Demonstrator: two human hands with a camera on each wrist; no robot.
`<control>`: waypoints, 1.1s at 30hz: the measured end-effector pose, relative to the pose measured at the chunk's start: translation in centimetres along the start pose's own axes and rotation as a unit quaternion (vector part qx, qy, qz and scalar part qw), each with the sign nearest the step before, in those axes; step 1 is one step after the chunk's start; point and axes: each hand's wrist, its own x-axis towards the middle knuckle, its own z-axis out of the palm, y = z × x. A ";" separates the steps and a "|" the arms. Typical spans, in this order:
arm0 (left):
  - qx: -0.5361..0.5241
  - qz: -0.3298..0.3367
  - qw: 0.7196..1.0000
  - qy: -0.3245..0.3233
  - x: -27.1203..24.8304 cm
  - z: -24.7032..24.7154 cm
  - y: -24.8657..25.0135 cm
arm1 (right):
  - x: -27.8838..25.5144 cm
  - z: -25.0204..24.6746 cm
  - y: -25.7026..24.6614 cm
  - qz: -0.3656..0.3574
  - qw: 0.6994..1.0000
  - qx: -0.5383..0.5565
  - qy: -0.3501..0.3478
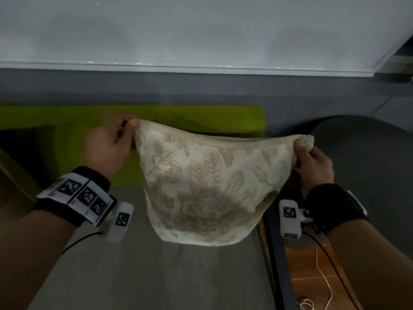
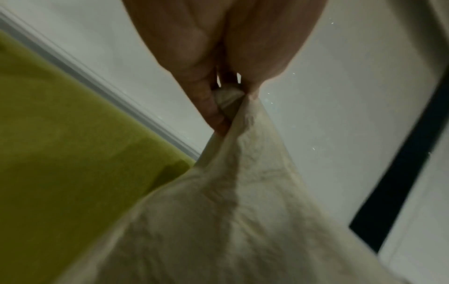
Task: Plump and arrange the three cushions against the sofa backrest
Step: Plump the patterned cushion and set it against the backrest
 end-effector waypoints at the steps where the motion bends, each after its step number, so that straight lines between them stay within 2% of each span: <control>1: 0.017 0.000 0.999 0.033 -0.2 0.1 -0.2 | 0.0 0.3 0.1 0.017 1.000 0.013 -0.010; 3: -0.051 -0.060 0.992 0.095 -0.6 0.5 -0.5 | 0.0 0.6 0.4 0.083 0.991 0.069 -0.074; 4: -0.104 -0.107 0.985 0.093 -0.9 0.6 -0.6 | 0.0 0.5 0.6 0.117 0.983 0.089 -0.113; 6: -0.209 -0.179 0.961 0.013 -1.5 0.8 -0.9 | 0.3 -0.2 1.3 0.144 0.971 0.101 -0.162; 8: -0.263 -0.170 0.948 -0.062 -2.0 0.9 -1.0 | 0.5 -1.1 1.6 0.139 0.967 0.099 -0.190; 10: -0.312 -0.146 0.937 -0.051 -2.0 0.8 -1.0 | 0.2 -1.5 1.6 0.087 0.977 0.070 -0.184; 12: -0.355 -0.136 0.925 -0.005 -1.4 0.6 -1.1 | 0.4 -1.9 1.3 0.034 0.990 0.040 -0.129; 15: -0.349 -0.137 0.925 0.054 -0.2 0.0 -1.5 | 1.0 -2.2 0.3 -0.009 0.997 0.045 -0.060; 18: -0.352 -0.159 0.917 0.100 -0.1 -0.3 -0.2 | 1.4 -1.8 -0.3 0.008 0.993 0.078 -0.092; 20: -0.330 -0.192 0.923 0.047 -0.6 0.2 0.6 | 1.1 -1.5 0.0 0.068 0.981 0.115 -0.144; 21: -0.335 -0.218 0.916 0.017 -0.9 0.3 0.2 | 1.0 -1.4 0.5 0.089 0.975 0.117 -0.167; 22: -0.352 -0.230 0.907 -0.018 -1.2 0.3 0.1 | 0.9 -1.5 1.1 0.095 0.975 0.097 -0.176; 24: -0.430 -0.252 0.863 -0.078 -2.1 0.1 -1.3 | 0.9 -1.8 2.4 0.085 0.979 0.038 -0.184; 25: -0.436 -0.252 0.859 -0.092 -2.6 0.3 -2.3 | 0.6 -1.8 2.8 0.078 0.980 0.014 -0.185; 26: -0.422 -0.238 0.869 -0.105 -3.3 0.6 -3.0 | 0.3 -1.7 3.1 0.068 0.981 -0.004 -0.181; 30: -0.316 -0.191 0.923 -0.110 -5.4 2.3 -4.7 | 0.5 -1.7 4.0 0.059 0.988 -0.023 -0.140; 31: -0.322 -0.190 0.922 -0.102 -5.4 2.5 -4.7 | 0.6 -1.6 4.0 0.059 0.988 -0.024 -0.141; 33: -0.384 -0.224 0.892 -0.084 -4.8 2.7 -4.2 | 0.5 -1.1 3.6 0.060 0.986 -0.018 -0.154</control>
